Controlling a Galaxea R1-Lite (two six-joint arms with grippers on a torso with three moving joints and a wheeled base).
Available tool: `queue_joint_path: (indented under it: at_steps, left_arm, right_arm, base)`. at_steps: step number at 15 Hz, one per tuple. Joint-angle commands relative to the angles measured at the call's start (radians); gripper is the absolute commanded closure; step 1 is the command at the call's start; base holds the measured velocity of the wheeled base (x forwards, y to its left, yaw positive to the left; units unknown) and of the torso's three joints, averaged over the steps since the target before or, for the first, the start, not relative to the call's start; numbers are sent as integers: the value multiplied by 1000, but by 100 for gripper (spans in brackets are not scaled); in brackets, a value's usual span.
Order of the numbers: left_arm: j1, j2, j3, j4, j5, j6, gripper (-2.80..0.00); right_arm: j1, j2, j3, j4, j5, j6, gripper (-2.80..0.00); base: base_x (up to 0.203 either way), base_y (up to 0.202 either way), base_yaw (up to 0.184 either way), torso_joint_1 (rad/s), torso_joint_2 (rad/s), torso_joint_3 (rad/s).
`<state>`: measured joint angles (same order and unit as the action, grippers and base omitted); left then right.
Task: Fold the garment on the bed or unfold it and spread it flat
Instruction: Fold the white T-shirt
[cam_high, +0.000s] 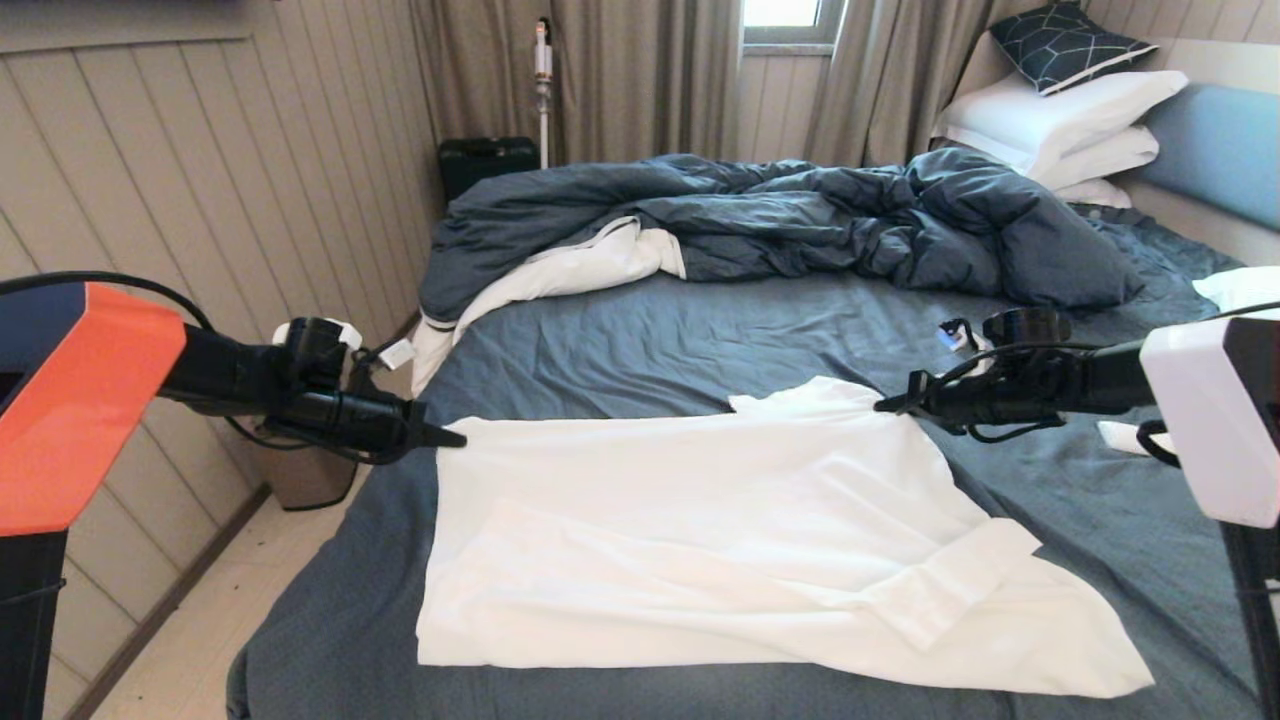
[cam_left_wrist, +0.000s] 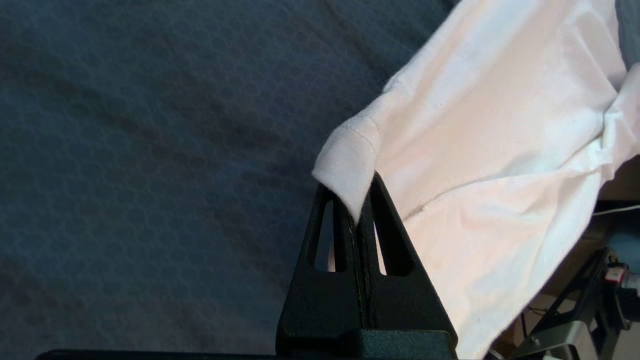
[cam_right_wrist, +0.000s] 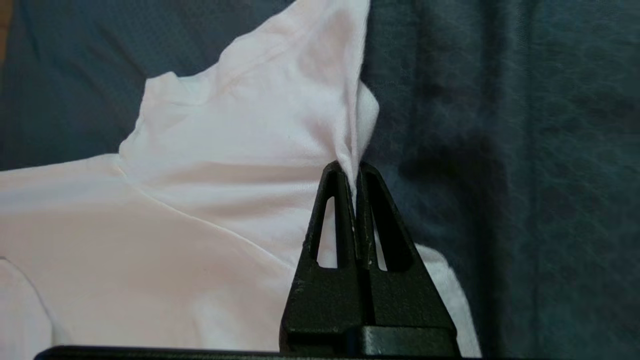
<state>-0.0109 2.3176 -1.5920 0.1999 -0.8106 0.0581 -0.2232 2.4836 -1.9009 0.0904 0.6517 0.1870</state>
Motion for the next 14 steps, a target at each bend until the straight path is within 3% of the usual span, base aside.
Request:
queue_joint_path:
  at_steps: [1, 8, 14]
  left_arm:
    - [0, -34, 35, -2, -4, 3, 0]
    - [0, -104, 220, -125, -2, 12, 0]
    - [-3, -108, 328, -180, -4, 35, 0]
  right_arm:
    - [-3, -48, 36, -1, 3, -1, 0]
    - [-1, -200, 280, -12, 6, -123, 0]
    - [-7, -217, 394, -23, 6, -199, 0]
  base:
    - [0, 0, 0, 0, 0, 0]
    - [0, 0, 0, 0, 0, 0]
    - [0, 0, 0, 0, 0, 0]
